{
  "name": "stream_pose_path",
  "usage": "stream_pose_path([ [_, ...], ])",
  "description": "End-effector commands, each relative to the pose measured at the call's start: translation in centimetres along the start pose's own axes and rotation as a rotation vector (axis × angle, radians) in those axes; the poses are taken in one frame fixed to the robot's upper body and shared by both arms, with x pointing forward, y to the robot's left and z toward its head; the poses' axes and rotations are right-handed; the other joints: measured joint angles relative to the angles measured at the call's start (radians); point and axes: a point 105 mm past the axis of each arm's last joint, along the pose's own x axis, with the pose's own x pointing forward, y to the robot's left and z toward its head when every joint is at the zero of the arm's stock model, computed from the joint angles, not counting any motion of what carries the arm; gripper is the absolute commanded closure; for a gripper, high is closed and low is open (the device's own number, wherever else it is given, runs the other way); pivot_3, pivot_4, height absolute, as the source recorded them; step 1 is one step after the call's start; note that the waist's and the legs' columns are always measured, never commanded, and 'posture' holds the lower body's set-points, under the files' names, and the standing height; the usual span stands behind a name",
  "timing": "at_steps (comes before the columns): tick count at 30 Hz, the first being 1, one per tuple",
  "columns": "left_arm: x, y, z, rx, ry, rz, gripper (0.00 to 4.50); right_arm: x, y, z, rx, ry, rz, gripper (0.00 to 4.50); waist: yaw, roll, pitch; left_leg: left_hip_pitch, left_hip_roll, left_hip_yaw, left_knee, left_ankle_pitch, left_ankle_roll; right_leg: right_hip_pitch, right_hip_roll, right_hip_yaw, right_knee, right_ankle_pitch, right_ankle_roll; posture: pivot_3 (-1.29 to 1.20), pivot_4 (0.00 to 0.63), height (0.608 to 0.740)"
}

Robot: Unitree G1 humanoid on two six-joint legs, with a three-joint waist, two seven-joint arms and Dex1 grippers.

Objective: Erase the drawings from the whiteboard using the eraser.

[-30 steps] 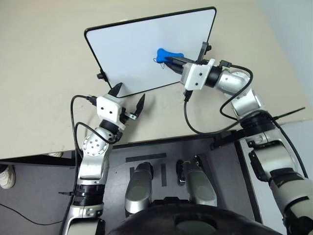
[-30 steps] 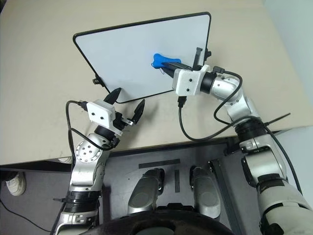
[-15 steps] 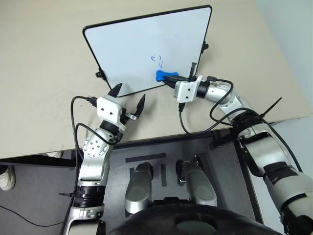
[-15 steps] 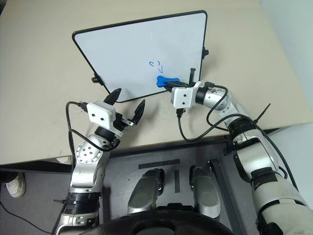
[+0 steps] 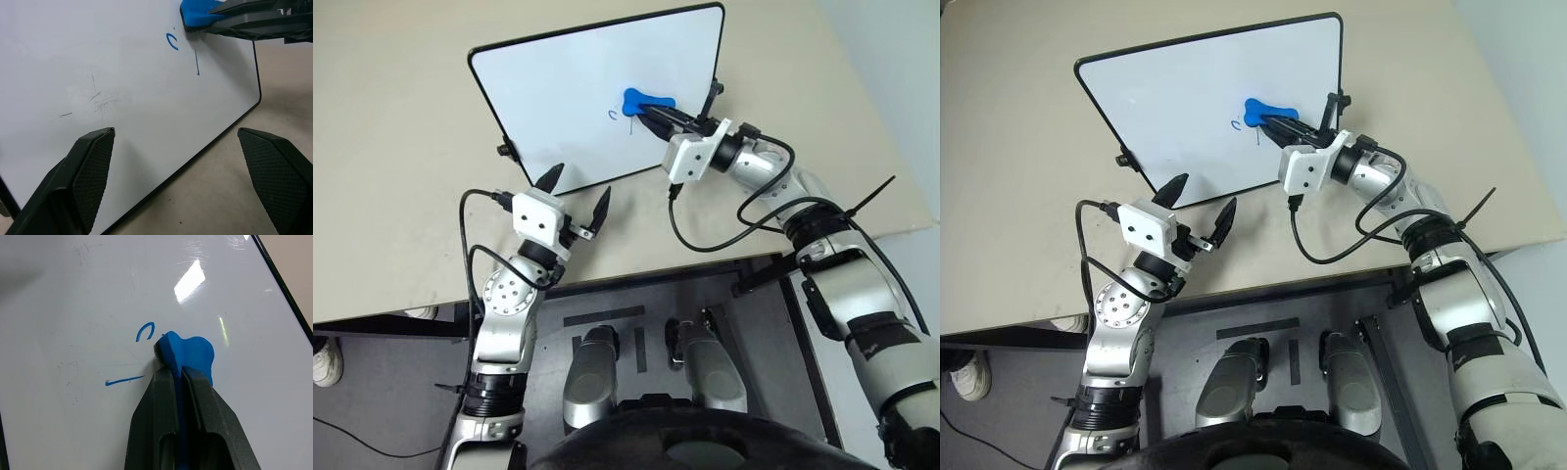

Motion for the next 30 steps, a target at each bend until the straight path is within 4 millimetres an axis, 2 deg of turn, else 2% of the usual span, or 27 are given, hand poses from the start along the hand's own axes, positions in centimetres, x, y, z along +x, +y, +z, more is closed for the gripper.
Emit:
stream_pose_path([
  [1, 0.1, 0.3, 0.6, 0.017, -0.035, 0.002, 0.12, 0.0, 0.7, -0.7, 0.023, 0.04, 0.018, 4.48, -0.001, 0.0, 0.0, 0.0, 0.0, 0.0, 0.0, 0.0, 0.0, 0.0, 0.0, 0.0, 0.0, 0.0, 0.0, 0.0, 0.15, 0.74],
  [5, -0.3, 0.4, 0.0, 0.017, -0.03, 0.002, 0.12, -0.9, 3.6, -2.2, 0.076, 0.117, 0.089, 4.48, -0.001, 0.0, 0.0, 0.001, 0.0, 0.0, 0.0, -0.001, -0.002, 0.001, 0.0, 0.0, 0.0, 0.0, 0.0, 0.0, 0.15, 0.74],
  [12, -0.6, 0.4, -0.5, 0.021, -0.03, 0.004, 0.12, -1.2, 4.6, -2.6, 0.097, 0.139, 0.11, 4.48, -0.001, 0.0, 0.0, 0.001, 0.0, 0.0, 0.0, -0.007, -0.012, 0.0, 0.0, 0.0, -0.001, 0.004, -0.001, 0.0, 0.15, 0.74],
  [16, -0.4, 0.5, -0.3, 0.023, -0.035, 0.001, 0.12, -0.5, 3.5, -1.9, 0.074, 0.102, 0.077, 4.48, -0.001, 0.0, 0.0, 0.001, 0.0, 0.0, 0.0, -0.007, -0.011, -0.001, 0.0, 0.0, -0.001, 0.005, -0.001, 0.0, 0.15, 0.74],
  [23, 0.3, 0.3, 0.9, 0.021, -0.047, -0.007, 0.12, 1.7, -0.6, 1.5, -0.014, -0.059, -0.027, 4.48, -0.008, 0.0, 0.0, 0.0, 0.0, 0.0, 0.0, -0.006, -0.01, -0.004, 0.0, 0.0, -0.003, 0.006, 0.0, 0.0, 0.15, 0.74],
  [25, 0.3, 0.2, 0.9, 0.019, -0.046, -0.008, 0.12, 2.1, -1.8, 2.4, -0.038, -0.092, -0.053, 4.48, -0.01, 0.0, 0.0, 0.0, 0.001, 0.0, 0.0, -0.002, -0.003, -0.005, 0.0, -0.001, -0.004, 0.006, -0.001, 0.0, 0.15, 0.74],
  [30, 0.5, 0.1, 1.3, 0.017, -0.049, -0.006, 0.12, 2.8, -3.0, 3.8, -0.063, -0.146, -0.065, 4.48, -0.008, 0.0, 0.0, 0.0, 0.001, 0.0, -0.002, -0.003, -0.003, -0.007, 0.0, -0.002, -0.007, 0.006, 0.0, 0.0, 0.15, 0.74],
])
